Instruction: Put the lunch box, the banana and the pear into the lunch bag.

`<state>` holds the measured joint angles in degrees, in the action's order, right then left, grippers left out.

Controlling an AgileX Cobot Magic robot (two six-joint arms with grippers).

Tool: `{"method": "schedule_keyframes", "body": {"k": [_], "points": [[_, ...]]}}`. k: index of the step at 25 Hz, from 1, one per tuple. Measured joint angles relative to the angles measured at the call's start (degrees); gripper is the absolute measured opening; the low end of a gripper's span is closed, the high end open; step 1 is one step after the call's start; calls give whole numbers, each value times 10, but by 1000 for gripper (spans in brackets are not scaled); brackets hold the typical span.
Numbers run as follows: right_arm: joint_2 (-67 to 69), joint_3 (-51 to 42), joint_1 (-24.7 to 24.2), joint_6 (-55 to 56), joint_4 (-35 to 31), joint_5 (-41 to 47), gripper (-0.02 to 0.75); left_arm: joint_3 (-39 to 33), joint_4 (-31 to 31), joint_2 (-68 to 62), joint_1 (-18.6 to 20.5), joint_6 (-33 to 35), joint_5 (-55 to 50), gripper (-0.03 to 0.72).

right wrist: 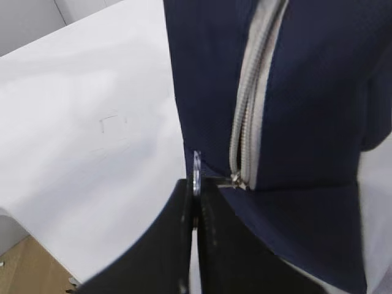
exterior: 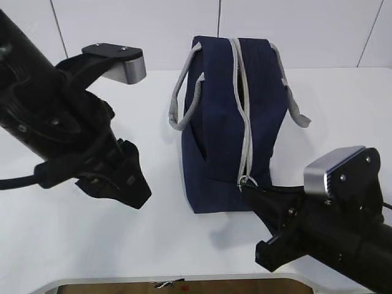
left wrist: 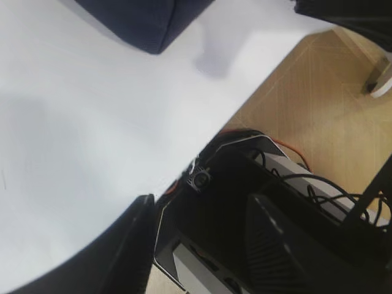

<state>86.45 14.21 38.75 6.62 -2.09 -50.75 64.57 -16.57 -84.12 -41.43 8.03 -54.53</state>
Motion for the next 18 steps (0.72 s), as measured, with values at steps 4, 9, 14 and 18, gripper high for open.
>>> {"method": "schedule_keyframes", "body": {"k": [4, 9, 14, 18], "points": [[-35, 23, 0, 0, 9, 65, 17, 0, 2, -27, 0, 9, 23, 371], [-73, 65, 0, -16, 16, 153, 17, 0, 5, -58, 0, 26, 51, 372], [-99, 120, 0, -36, 27, 242, 17, -1, 5, -73, 0, 47, 77, 370], [-106, 171, 0, -59, 34, 298, 17, -2, 5, -79, 0, 62, 98, 370]]}}
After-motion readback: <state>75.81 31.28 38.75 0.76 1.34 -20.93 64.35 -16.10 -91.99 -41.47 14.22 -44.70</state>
